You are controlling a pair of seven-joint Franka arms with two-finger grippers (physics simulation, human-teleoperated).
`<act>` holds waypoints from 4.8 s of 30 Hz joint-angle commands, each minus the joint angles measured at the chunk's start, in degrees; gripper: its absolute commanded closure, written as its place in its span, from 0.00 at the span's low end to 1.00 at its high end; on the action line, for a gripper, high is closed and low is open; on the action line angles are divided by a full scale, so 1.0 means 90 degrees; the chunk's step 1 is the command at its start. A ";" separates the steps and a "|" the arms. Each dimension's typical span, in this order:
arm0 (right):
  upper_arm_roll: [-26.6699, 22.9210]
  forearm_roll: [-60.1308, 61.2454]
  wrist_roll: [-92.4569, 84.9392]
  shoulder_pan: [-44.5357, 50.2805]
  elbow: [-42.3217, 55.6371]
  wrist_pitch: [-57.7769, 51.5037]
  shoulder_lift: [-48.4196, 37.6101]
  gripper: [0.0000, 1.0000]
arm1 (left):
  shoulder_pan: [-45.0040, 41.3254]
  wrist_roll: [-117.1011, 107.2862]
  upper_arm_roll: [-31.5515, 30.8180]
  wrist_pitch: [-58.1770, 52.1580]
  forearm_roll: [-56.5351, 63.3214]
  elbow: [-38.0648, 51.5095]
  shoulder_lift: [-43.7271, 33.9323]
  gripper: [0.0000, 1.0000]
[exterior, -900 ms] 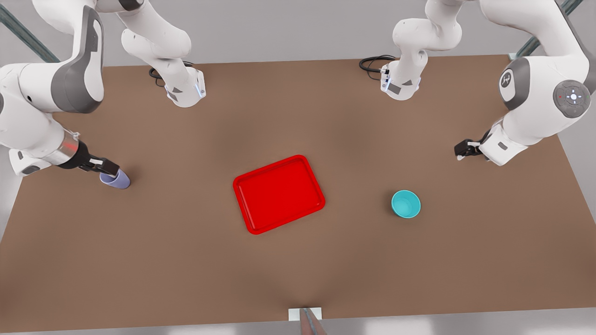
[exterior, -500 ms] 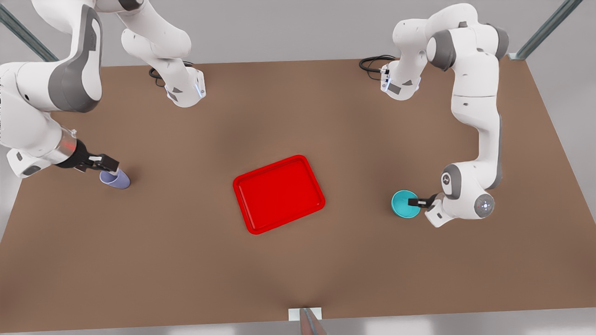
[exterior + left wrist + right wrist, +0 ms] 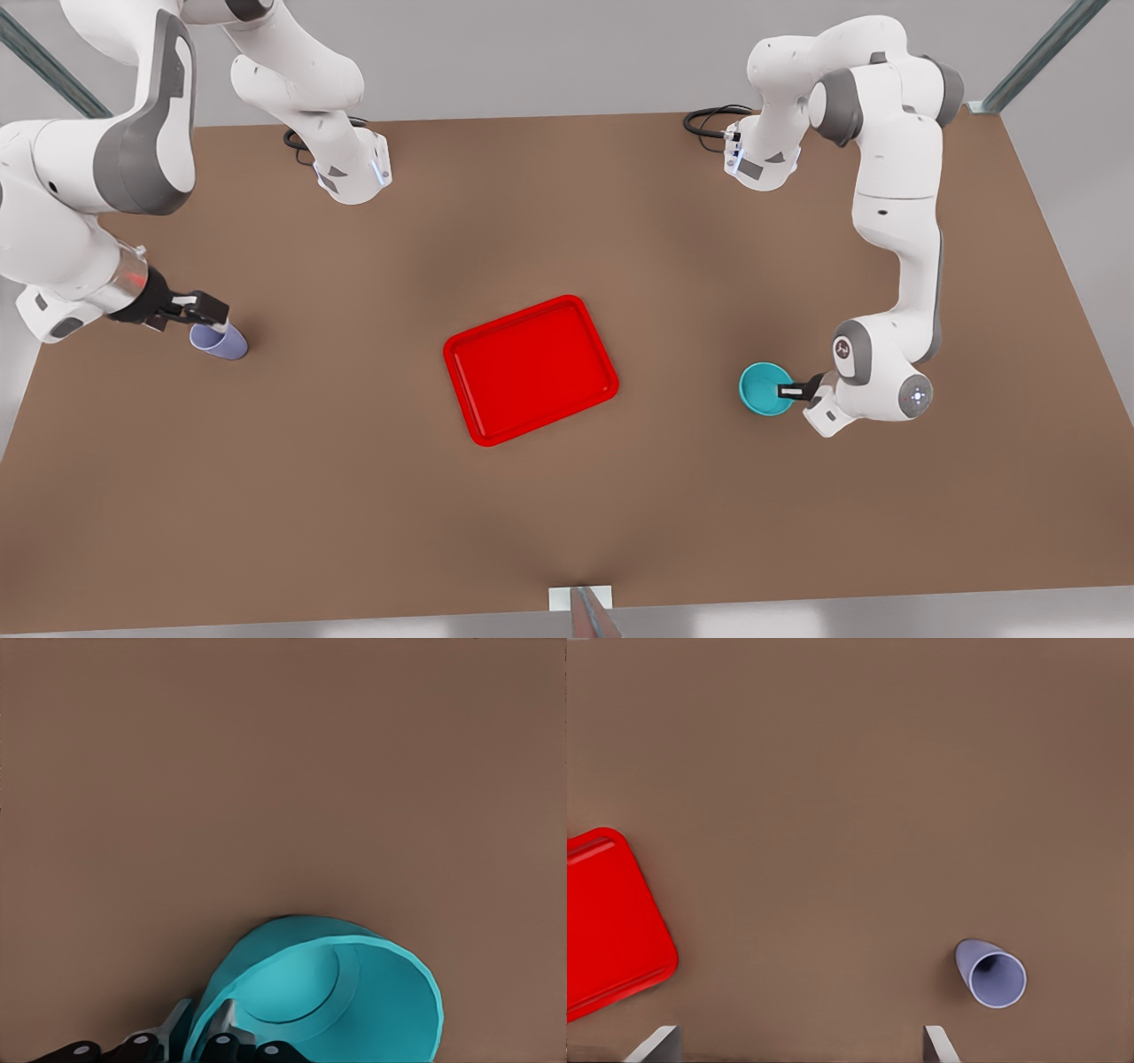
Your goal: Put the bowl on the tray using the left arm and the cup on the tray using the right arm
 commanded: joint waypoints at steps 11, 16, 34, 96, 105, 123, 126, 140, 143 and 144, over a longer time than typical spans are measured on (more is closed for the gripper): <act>0.0000 0.0010 0.0010 0.0006 0.0021 -0.0040 0.0033 0.00 | -0.1726 -0.3415 -0.0665 -0.0566 -0.0389 0.0194 -0.1280 0.79; 0.0000 0.0010 0.0010 0.0006 0.0030 -0.0020 0.0033 0.00 | -0.3154 -0.6425 -0.0665 -0.0410 -0.0438 0.1923 -0.0059 0.79; 0.0000 0.0010 0.0039 0.0026 0.0079 0.0019 0.0101 0.00 | -0.2939 -0.4016 0.0302 -0.2929 0.1730 0.2539 -0.1259 0.00; -0.0215 -0.0264 -0.1865 -0.2982 -0.3319 0.2821 0.1878 0.79 | -0.1513 -0.1680 -0.0040 -0.4736 0.2335 0.2080 -0.2666 0.00; 0.0136 -0.0205 -0.1836 -0.2953 -0.3232 0.2714 0.1556 0.79 | -0.1513 -0.1729 -0.0030 -0.4736 0.2335 0.2119 -0.2676 0.00; 0.1953 0.0986 0.1846 -0.0658 -0.0966 0.1308 0.1976 0.79 | -0.1513 -0.1680 -0.0030 -0.4736 0.2365 0.2119 -0.2666 0.00; 0.2178 0.1093 0.1856 -0.0395 -0.0917 0.1435 0.2083 0.79 | -0.1513 -0.1690 -0.0020 -0.4736 0.2365 0.2119 -0.2657 0.00; 0.2139 0.1025 0.3360 0.1305 -0.0204 0.2284 0.3665 0.79 | -0.1513 -0.1680 -0.0030 -0.4736 0.2326 0.2109 -0.2637 0.00; 0.2100 0.0723 0.3360 0.1315 -0.0233 0.2333 0.3831 0.79 | -0.1513 -0.1699 -0.0030 -0.4736 0.2316 0.2109 -0.2627 0.00; 0.2109 0.0703 0.3360 0.1325 -0.0233 0.2333 0.3870 0.79 | -0.1513 -0.1699 -0.0020 -0.4736 0.2316 0.2109 -0.2627 0.00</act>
